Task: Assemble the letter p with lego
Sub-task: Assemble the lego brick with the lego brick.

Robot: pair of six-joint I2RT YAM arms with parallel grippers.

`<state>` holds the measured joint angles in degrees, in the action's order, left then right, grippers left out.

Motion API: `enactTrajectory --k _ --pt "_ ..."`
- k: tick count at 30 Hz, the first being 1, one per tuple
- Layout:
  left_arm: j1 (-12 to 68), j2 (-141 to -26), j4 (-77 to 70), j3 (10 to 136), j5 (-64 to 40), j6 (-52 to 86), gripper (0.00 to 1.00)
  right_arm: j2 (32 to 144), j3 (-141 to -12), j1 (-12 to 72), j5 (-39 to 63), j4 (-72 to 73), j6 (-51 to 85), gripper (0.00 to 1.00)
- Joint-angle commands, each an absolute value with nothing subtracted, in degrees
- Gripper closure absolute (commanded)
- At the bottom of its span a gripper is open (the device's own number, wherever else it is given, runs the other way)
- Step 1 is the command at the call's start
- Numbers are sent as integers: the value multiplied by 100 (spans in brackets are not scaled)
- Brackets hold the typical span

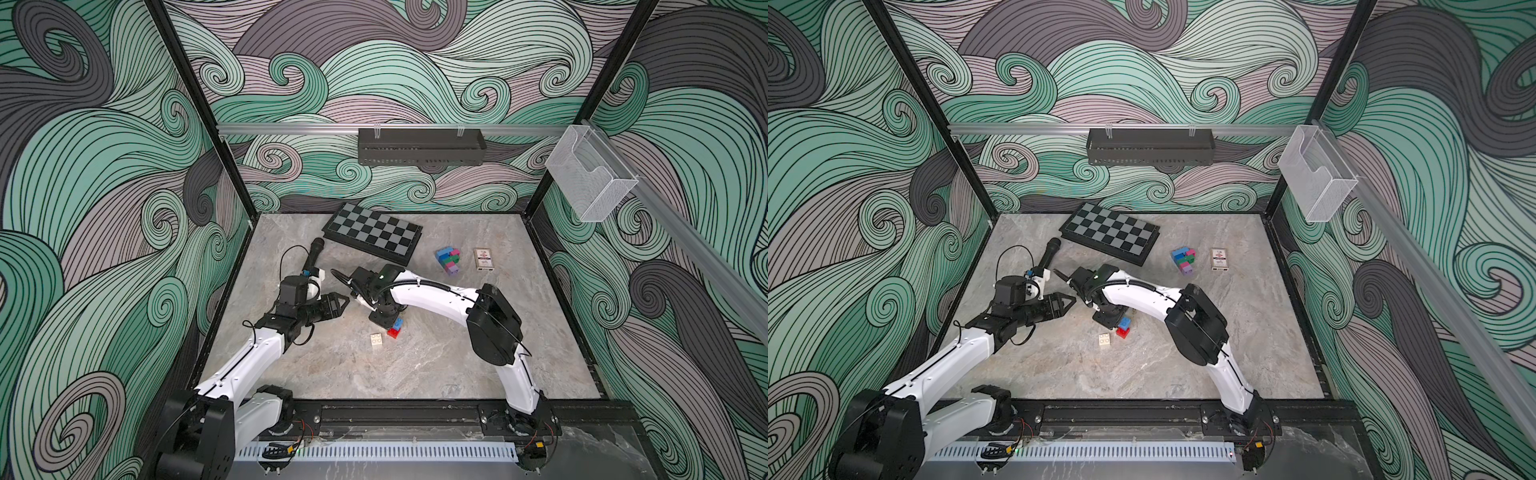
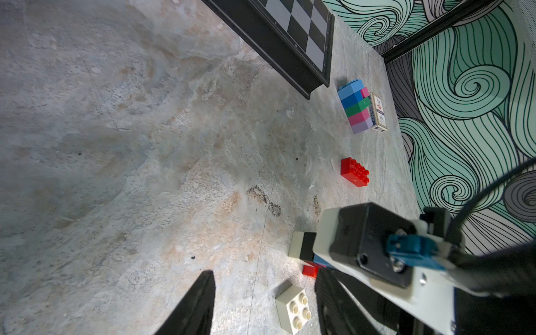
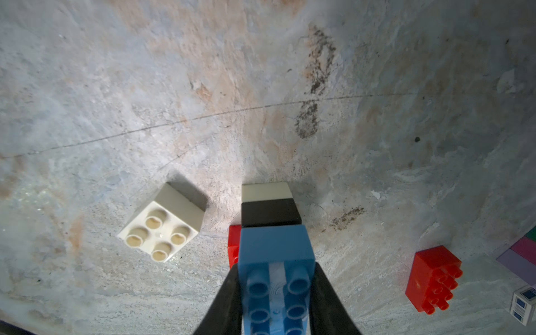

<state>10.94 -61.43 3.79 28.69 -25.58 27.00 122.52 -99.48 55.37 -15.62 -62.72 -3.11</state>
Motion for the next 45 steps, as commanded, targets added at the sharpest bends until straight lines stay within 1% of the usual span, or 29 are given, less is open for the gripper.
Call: enactTrajectory --k 1,5,10,23,29,34,37,38,41,44,45 --pt "1055 -6196 270 2839 -2644 2596 44 13004 -9356 5481 -1934 -6623 -151 87" --pt "1055 -6222 265 2839 -2654 2595 44 12969 -9290 5489 -1818 -6583 -138 87" --pt "1055 -6234 253 2839 -2672 2602 44 12881 -9297 5452 -1414 -6522 -287 87" --pt "1055 -6231 266 2848 -2689 2604 44 13160 -9434 5004 -449 -6476 -733 87" --pt "1052 -6303 255 2863 -2707 2610 44 13283 -9457 4948 -297 -6473 -810 87" --pt "1051 -6302 250 2856 -2698 2601 44 13078 -9483 4981 -296 -6476 -760 85" --pt "1056 -6303 255 2856 -2698 2601 44 12937 -9483 5014 -332 -6478 -714 78" --pt "1054 -6302 254 2856 -2698 2597 44 12889 -9483 5027 -343 -6478 -691 74" --pt "1053 -6293 258 2854 -2698 2605 44 12761 -9515 5036 -409 -6469 -604 56" --pt "1052 -6289 264 2854 -2698 2609 44 12642 -9603 5036 -516 -6469 -521 44" --pt "1054 -6285 262 2856 -2698 2608 44 12607 -9630 5034 -543 -6473 -498 41"
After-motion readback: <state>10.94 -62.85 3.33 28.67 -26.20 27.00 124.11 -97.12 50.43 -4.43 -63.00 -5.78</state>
